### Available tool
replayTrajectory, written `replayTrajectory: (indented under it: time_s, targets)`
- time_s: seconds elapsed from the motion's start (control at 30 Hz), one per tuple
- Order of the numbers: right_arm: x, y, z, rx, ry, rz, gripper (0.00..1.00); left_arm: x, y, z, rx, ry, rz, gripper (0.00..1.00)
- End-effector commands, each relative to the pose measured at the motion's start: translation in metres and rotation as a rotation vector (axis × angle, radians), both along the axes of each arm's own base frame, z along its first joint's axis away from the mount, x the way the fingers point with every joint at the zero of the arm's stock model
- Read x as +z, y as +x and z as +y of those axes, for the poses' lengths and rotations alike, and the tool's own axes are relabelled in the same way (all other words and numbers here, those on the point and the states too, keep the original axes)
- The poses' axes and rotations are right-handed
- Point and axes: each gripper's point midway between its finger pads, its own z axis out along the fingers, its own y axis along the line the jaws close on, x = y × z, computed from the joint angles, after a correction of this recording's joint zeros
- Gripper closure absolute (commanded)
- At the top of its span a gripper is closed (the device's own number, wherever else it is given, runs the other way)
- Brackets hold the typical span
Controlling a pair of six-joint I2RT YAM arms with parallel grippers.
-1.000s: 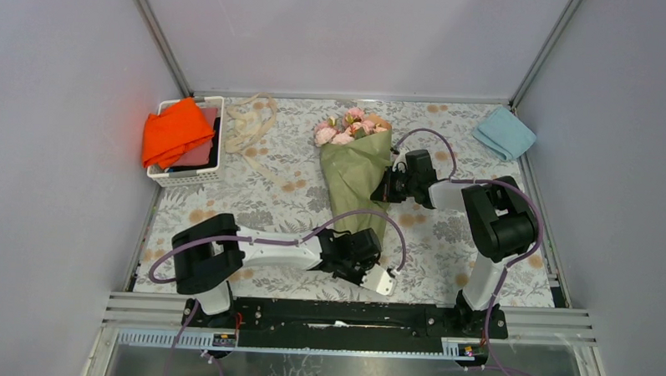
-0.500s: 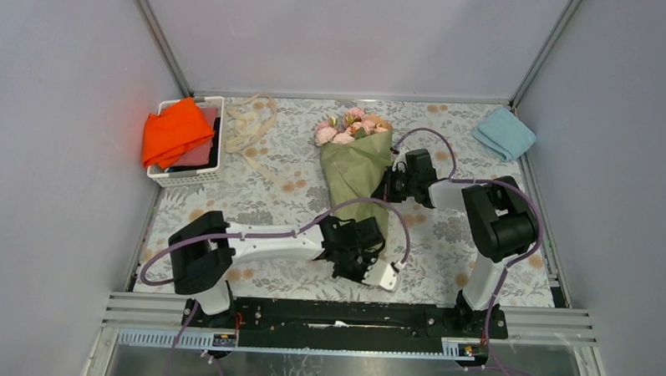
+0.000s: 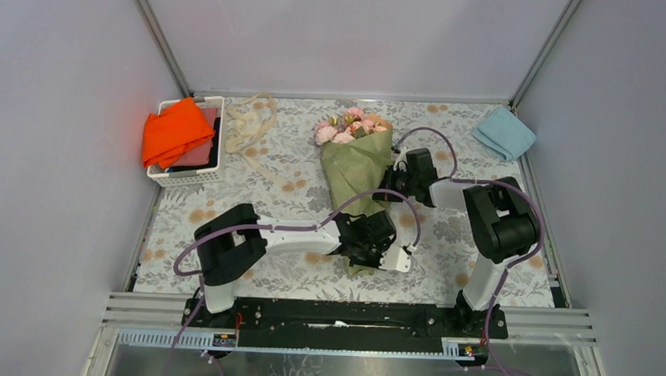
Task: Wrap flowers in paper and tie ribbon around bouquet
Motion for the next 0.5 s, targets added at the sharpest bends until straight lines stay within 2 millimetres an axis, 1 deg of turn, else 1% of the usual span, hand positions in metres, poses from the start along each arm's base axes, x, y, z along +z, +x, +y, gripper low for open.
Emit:
replayTrajectory:
  time_s: [0.0, 0.07, 0.13, 0.17, 0.2, 0.23, 0.3, 0.37, 0.43, 0.47]
  targets:
    - [0.034, 0.011, -0.01, -0.032, -0.046, -0.07, 0.81, -0.04, -0.013, 0.02, -0.04, 0.075, 0.027, 1.0]
    - [0.047, 0.01, -0.022, -0.067, -0.087, -0.07, 0.61, -0.043, -0.017, 0.025, -0.047, 0.09, 0.042, 1.0]
    - [0.061, 0.009, -0.035, -0.112, -0.078, -0.064, 0.42, -0.044, -0.019, 0.028, -0.053, 0.1, 0.046, 1.0]
    - [0.064, 0.008, -0.044, -0.141, -0.072, -0.057, 0.32, -0.045, -0.019, 0.03, -0.056, 0.103, 0.047, 1.0]
    - [0.067, 0.009, -0.051, -0.166, -0.071, -0.06, 0.26, -0.045, -0.02, 0.031, -0.06, 0.104, 0.047, 1.0]
    - [0.064, 0.003, -0.059, -0.181, -0.092, -0.032, 0.2, -0.046, -0.02, 0.031, -0.063, 0.106, 0.049, 1.0]
    - [0.056, -0.002, -0.065, -0.172, -0.124, -0.001, 0.14, -0.046, -0.022, 0.032, -0.069, 0.103, 0.055, 1.0]
    - [0.045, -0.006, -0.062, -0.143, -0.13, 0.045, 0.11, -0.046, -0.023, 0.032, -0.077, 0.098, 0.057, 1.0]
    - [0.034, -0.005, -0.06, -0.138, -0.11, 0.068, 0.09, -0.046, -0.024, 0.033, -0.084, 0.097, 0.062, 1.0]
    - [0.03, -0.005, -0.056, -0.127, -0.081, 0.073, 0.08, -0.046, -0.024, 0.033, -0.085, 0.097, 0.062, 1.0]
